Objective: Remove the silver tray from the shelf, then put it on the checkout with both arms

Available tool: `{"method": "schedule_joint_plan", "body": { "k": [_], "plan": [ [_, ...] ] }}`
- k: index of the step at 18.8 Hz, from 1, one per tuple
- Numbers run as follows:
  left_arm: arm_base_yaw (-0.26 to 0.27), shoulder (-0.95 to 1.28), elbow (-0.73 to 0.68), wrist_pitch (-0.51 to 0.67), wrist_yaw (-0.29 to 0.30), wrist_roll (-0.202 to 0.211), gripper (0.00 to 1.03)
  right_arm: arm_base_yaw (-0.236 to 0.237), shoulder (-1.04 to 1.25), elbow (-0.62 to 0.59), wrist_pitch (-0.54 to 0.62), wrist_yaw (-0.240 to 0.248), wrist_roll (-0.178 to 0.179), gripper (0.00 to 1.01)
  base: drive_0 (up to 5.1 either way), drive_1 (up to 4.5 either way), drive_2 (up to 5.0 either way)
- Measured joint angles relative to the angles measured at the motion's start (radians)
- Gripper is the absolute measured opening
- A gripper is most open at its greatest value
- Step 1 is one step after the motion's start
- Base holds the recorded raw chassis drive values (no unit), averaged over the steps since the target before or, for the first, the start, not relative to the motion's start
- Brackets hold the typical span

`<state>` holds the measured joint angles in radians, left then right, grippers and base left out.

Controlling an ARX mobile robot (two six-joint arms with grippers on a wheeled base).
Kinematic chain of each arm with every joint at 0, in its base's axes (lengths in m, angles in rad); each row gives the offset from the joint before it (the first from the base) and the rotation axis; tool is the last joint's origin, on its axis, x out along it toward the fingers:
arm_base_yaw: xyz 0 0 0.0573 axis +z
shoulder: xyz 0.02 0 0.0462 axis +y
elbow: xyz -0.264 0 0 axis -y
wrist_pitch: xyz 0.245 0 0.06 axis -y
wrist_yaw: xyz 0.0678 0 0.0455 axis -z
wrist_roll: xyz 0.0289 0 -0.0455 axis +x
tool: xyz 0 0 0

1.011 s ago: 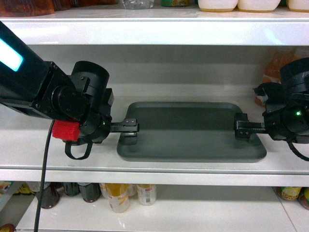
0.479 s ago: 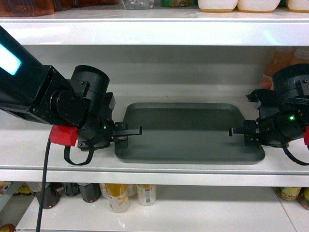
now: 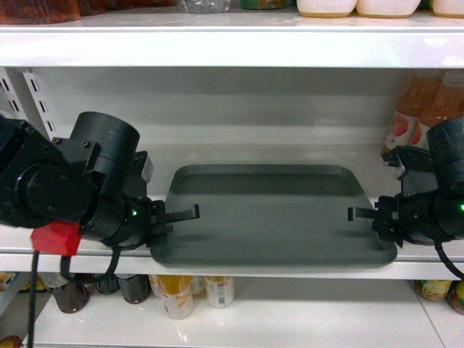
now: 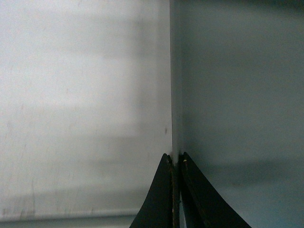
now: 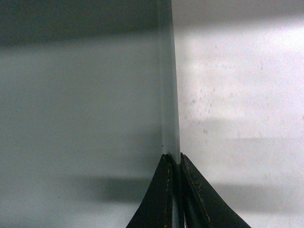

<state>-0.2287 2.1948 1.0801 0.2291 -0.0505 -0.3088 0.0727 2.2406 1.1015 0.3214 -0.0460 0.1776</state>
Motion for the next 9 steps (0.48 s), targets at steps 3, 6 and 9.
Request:
{"method": "schedule_joint_plan", "body": {
  "k": [3,6,9],
  "plan": [
    [-0.015,-0.159,-0.156,0.062,-0.042,0.015,0.02,0.006,-0.138,-0.172,0.093,-0.009,0.016,0.03,0.0,0.00,0.0],
    [-0.031,-0.331,-0.261,0.115,-0.058,0.048,0.02,0.005,-0.300,-0.302,0.164,-0.016,0.026,0.03,0.0,0.00,0.0],
    [-0.046,-0.484,-0.356,0.120,-0.069,0.051,0.02,-0.002,-0.465,-0.421,0.197,-0.033,0.028,0.03,0.0,0.00,0.0]
  ]
}}
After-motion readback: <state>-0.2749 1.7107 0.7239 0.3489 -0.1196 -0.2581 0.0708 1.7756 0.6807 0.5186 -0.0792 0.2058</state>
